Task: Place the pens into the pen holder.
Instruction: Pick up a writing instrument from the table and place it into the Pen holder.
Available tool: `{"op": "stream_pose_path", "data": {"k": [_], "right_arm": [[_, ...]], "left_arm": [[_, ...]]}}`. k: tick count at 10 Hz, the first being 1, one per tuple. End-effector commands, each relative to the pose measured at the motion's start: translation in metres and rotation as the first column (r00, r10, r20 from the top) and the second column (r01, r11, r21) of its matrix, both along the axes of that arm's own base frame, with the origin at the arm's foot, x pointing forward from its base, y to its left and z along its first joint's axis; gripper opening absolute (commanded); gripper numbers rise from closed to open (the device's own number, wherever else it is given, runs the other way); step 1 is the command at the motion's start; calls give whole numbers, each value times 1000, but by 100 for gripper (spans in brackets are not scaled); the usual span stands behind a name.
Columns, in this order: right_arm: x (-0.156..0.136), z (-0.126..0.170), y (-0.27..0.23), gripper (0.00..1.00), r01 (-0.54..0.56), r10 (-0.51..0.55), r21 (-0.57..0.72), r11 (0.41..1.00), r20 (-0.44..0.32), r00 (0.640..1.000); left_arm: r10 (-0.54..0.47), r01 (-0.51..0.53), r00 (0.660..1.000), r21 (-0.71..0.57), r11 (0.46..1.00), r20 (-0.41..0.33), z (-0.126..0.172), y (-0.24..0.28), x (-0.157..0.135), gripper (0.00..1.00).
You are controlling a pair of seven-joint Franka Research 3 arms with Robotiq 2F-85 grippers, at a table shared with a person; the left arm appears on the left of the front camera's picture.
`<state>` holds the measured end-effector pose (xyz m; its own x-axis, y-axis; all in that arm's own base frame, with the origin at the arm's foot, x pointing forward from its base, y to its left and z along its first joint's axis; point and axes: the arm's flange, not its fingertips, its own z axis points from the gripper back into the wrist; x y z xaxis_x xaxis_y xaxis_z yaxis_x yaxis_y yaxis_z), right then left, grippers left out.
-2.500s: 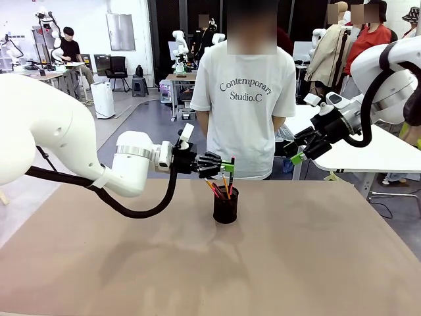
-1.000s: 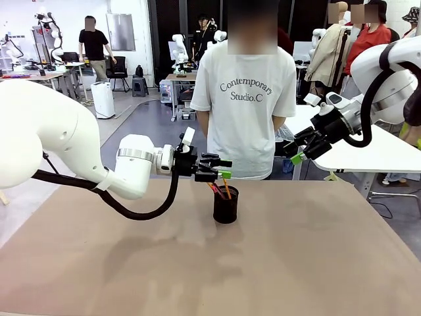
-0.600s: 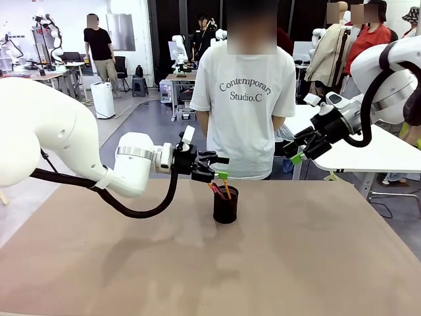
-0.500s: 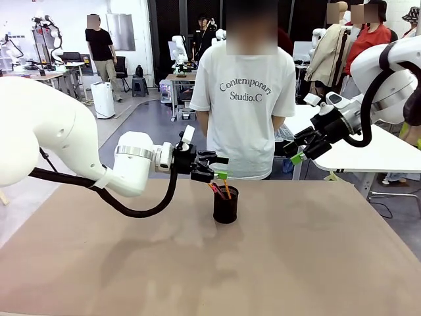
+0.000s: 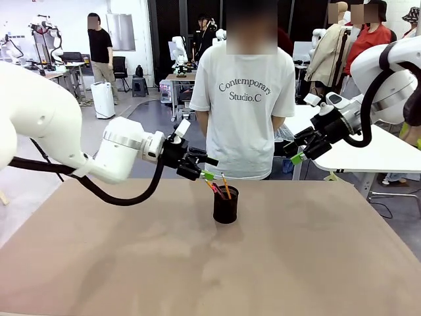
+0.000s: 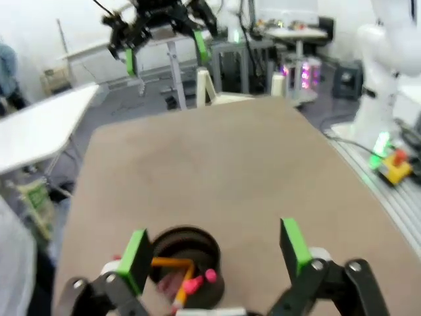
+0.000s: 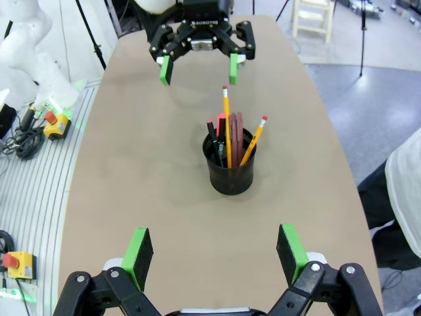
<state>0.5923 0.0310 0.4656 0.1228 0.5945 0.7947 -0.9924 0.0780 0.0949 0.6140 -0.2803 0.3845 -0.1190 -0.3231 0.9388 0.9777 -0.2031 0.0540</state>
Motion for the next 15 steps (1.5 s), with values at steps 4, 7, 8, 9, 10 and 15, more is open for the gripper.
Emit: {"op": "stream_pose_path", "data": {"k": [4, 7, 8, 9, 10, 15], "right_arm": [[-1, 1, 1, 100, 1, -1, -1, 1000, 3, 1000], [-1, 1, 1, 100, 1, -1, -1, 1000, 3, 1000], [-1, 1, 1, 100, 1, -1, -1, 1000, 3, 1000], [-1, 1, 1, 100, 1, -1, -1, 1000, 3, 1000], [-1, 1, 1, 100, 1, -1, -1, 1000, 3, 1000], [-1, 1, 1, 100, 1, -1, -1, 1000, 3, 1000]], "left_arm": [[-10, 17, 1000, 278, 961, -26, 45, 58, -5, 100], [35, -27, 999, 362, 932, -16, 64, 101, -10, 100], [71, -62, 997, 381, 922, -10, 69, 115, -11, 100], [116, -104, 993, 402, 910, -6, 75, 127, -14, 100], [159, -145, 987, 417, 897, 2, 79, 141, -17, 100], [262, -259, 963, 452, 854, 56, 89, 169, -21, 100]]}}
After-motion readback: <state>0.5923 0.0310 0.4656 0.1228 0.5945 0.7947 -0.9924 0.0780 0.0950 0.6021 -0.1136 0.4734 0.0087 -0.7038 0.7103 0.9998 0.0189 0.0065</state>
